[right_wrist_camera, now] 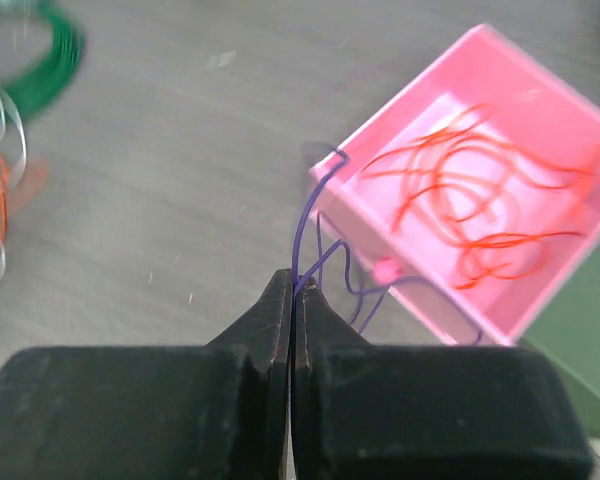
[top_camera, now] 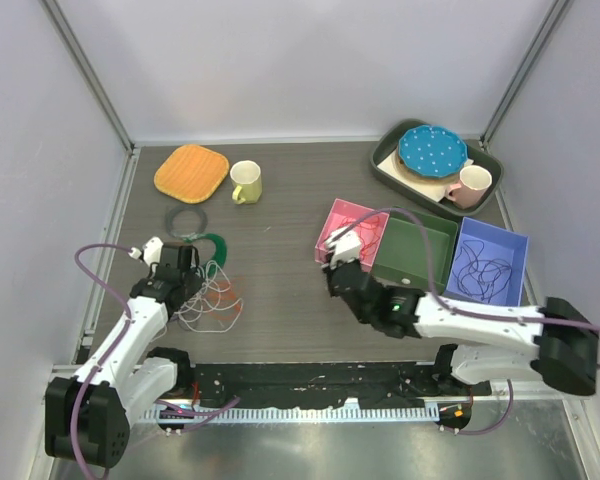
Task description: Untangle the cables
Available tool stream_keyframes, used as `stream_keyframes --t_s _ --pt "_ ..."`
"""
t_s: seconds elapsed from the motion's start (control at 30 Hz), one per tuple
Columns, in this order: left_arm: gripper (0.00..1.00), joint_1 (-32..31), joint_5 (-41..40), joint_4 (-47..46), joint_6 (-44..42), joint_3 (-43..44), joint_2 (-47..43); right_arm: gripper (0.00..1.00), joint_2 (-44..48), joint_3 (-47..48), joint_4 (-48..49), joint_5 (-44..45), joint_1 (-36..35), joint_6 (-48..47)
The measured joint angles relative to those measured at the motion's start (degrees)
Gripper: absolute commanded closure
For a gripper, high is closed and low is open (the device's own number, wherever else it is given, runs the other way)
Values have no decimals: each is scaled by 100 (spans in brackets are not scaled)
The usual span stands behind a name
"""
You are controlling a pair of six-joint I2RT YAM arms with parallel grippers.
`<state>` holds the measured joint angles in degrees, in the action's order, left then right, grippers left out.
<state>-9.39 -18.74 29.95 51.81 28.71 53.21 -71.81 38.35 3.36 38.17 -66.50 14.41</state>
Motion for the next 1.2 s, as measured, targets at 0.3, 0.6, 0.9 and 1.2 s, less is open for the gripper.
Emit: stream_keyframes --t_s 0.3,0.6,0.9,1.2 --pt "100 0 -2 -22 24 0 15 99 1895 164 -507 284 581 376" --pt "100 0 138 -125 26 -4 0 99 1499 1941 -1596 525 2304 334" --pt "100 0 234 -249 26 -57 -48 99 1502 2396 -2697 831 4636 647" --pt "100 0 323 -356 24 -57 24 99 1539 1880 -2865 966 6476 748"
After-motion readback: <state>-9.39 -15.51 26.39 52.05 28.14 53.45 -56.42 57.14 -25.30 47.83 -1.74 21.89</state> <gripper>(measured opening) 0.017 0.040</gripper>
